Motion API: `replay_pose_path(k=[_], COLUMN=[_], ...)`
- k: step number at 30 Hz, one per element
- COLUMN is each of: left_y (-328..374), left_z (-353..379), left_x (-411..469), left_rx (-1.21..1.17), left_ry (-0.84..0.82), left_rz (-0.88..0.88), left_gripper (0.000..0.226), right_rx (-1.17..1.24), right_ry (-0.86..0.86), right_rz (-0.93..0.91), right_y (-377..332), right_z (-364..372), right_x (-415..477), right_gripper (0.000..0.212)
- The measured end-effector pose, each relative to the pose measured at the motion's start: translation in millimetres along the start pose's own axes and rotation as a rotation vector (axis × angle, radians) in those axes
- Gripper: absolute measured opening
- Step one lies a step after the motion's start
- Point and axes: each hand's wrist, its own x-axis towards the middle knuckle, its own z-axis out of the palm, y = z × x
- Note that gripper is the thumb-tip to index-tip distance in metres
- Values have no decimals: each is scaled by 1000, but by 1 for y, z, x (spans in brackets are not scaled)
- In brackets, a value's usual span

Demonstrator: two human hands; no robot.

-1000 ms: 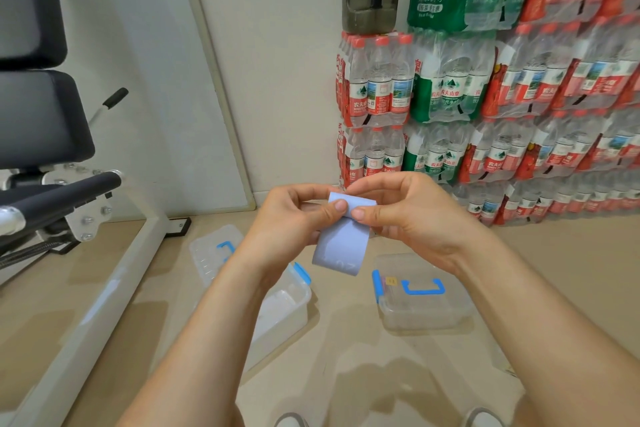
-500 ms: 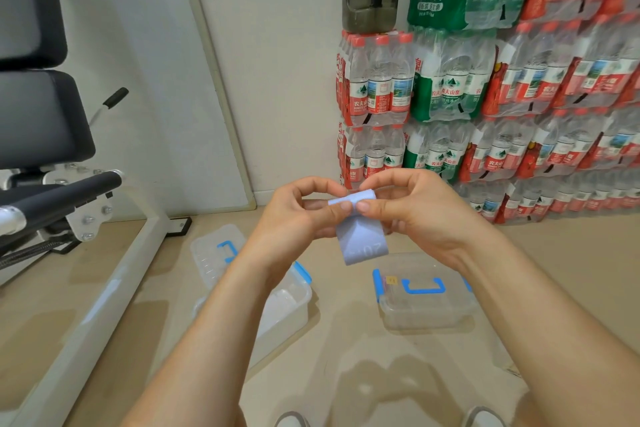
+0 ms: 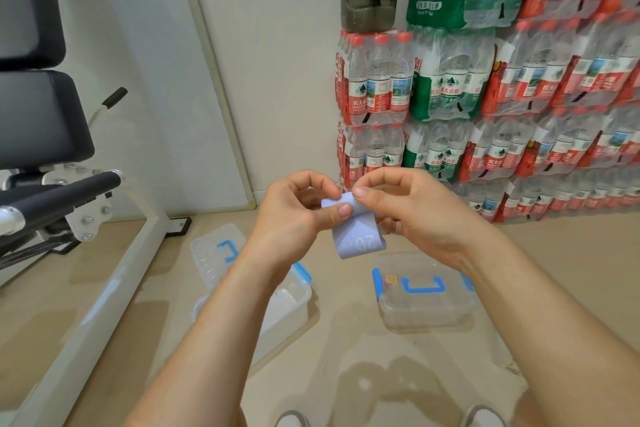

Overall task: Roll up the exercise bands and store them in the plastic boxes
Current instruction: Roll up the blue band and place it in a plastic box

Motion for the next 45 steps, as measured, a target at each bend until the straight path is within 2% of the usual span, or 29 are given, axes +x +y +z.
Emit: replay_pose_path(k=[6,13,18,21,26,30,33,39,45], left_y=[0,-2,-4,-2,0,-2,-4,-5,-6], left_z=[-1,0,-1,-2,-2,-3,-3,-2,-6], left_x=[0,1,2,2,2,3,4,5,7], left_rx=[-22,-61,-102,-119,-151,-119,-103,-125,-151], left_ry=[-17,-44,-117,-103,-61,-31,-12,-97,-96], left_rz=[4,32,-35,-69,-59,-55,-53,-76,-101], left_gripper=[25,34,19,8,6,9,11,11,4], right_rx=[-26,24,13,0,84,41,29,-59,-87], right_ry=[6,10,43,62,29,-3,-12,40,64], right_rz=[42,-12,-57,-52,-3,60,80,-25,-89], right_y=[1,1,-1,0,0,-1,0,1,-3], right_z=[-2,-3,-3,-3,0,0,0,-2,1], right_x=[-1,-1,-2,-2,-2,-3,-3,-1,-3], right_gripper=[28,13,15,15,7,17,14,16,20])
